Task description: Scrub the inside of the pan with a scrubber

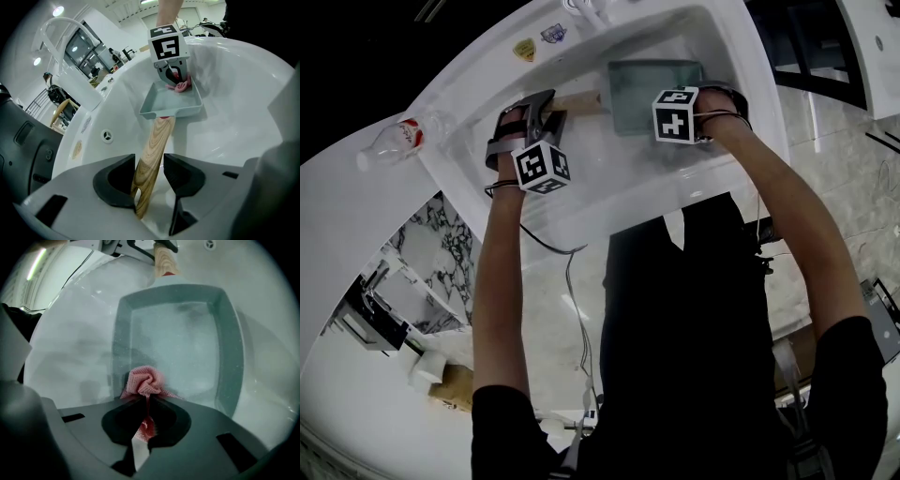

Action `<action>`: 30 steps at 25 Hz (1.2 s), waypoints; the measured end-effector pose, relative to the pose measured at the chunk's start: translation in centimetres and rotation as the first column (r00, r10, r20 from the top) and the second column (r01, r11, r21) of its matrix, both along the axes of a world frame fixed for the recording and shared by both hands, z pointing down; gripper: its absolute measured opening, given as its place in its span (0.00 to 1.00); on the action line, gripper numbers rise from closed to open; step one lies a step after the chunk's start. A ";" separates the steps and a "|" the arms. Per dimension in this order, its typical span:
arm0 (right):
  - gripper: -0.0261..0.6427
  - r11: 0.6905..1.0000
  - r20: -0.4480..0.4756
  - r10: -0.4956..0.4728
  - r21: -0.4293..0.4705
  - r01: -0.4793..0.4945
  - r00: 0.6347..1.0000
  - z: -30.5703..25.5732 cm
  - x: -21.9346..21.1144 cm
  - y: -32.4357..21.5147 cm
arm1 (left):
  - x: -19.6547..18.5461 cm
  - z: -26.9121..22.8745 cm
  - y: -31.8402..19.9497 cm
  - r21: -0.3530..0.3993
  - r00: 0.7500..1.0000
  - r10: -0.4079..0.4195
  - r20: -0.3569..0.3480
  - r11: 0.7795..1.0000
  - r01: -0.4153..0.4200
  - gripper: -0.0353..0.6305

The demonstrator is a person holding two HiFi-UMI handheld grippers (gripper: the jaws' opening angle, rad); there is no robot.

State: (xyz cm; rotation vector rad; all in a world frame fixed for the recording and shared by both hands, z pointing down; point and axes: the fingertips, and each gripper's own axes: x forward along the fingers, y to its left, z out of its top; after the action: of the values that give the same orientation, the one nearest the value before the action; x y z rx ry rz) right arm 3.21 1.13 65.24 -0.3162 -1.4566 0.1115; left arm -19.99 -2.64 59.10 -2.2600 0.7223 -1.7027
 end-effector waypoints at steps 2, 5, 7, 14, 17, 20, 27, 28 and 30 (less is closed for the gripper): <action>0.10 0.998 0.025 0.026 0.055 -0.028 0.999 0.1 -0.2 -1.4 | 0.0 0.0 0.0 -0.001 1.000 0.000 0.000 1.000 0.000 0.34; 0.10 0.977 0.078 0.061 0.197 -0.076 0.995 -0.3 -0.9 -4.5 | 0.1 0.0 -0.1 0.001 1.000 -0.001 0.001 1.000 0.001 0.34; 0.10 0.949 0.101 0.065 0.300 -0.093 0.993 -0.8 -1.3 -6.4 | 0.0 0.0 -0.2 0.000 1.000 -0.003 0.003 1.000 0.003 0.34; 0.10 0.867 0.243 0.090 0.458 -0.196 0.966 -7.6 -1.8 -8.4 | -0.1 0.3 0.2 -0.038 1.000 -0.021 0.003 0.999 0.022 0.34; 0.10 0.803 0.300 0.053 0.554 -0.219 0.952 -11.9 -1.5 -9.2 | -0.1 0.3 0.3 -0.050 0.999 -0.043 -0.001 0.998 0.043 0.34; 0.10 0.738 0.365 0.018 0.624 -0.259 0.931 -16.0 -1.1 -9.4 | -0.1 0.3 0.3 -0.054 0.997 -0.080 0.004 0.995 0.080 0.35; 0.10 0.692 0.507 -0.010 0.626 -0.360 0.862 -22.6 0.7 -6.4 | -0.5 -0.9 1.0 -0.063 0.978 -0.207 -0.014 0.977 0.206 0.36; 0.10 0.696 0.522 0.002 0.611 -0.376 0.853 -23.1 1.2 -5.8 | -0.3 -1.7 1.2 -0.043 0.973 -0.230 -0.031 0.973 0.229 0.36; 0.10 0.699 0.555 0.019 0.588 -0.408 0.832 -24.0 2.1 -4.9 | 0.3 -3.8 1.5 0.002 0.957 -0.278 -0.082 0.960 0.280 0.36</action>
State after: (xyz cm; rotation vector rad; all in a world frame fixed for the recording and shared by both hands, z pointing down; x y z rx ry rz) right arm 5.30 -3.78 41.24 0.5043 -1.9526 -0.3564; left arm -19.70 -1.15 55.33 -2.3185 1.1152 -1.7218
